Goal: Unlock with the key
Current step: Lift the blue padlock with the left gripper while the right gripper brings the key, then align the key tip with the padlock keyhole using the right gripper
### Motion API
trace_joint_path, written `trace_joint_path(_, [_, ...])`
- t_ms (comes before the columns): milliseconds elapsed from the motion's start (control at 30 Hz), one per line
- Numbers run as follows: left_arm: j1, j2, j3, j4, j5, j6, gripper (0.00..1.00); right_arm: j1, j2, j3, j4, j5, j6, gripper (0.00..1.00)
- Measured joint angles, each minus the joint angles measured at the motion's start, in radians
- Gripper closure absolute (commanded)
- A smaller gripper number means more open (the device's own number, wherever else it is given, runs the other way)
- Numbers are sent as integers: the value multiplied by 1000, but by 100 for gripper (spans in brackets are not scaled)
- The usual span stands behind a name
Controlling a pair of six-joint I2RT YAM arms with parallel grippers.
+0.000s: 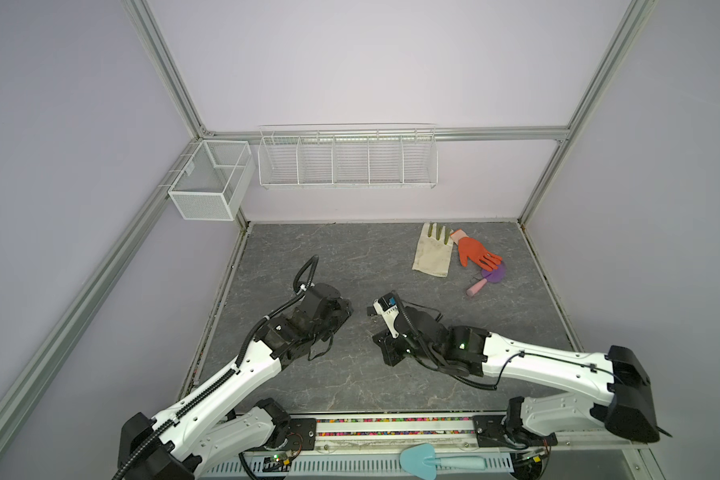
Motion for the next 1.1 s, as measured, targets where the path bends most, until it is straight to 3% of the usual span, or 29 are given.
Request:
trace_joint_path(667, [-3,-29,-3,56,30,-51,91,0,126,116,74,80,-6,94])
trace_joint_path(1100, [-3,-44,-8,67,34,-52,92,-20,132,142,70,101,-9,94])
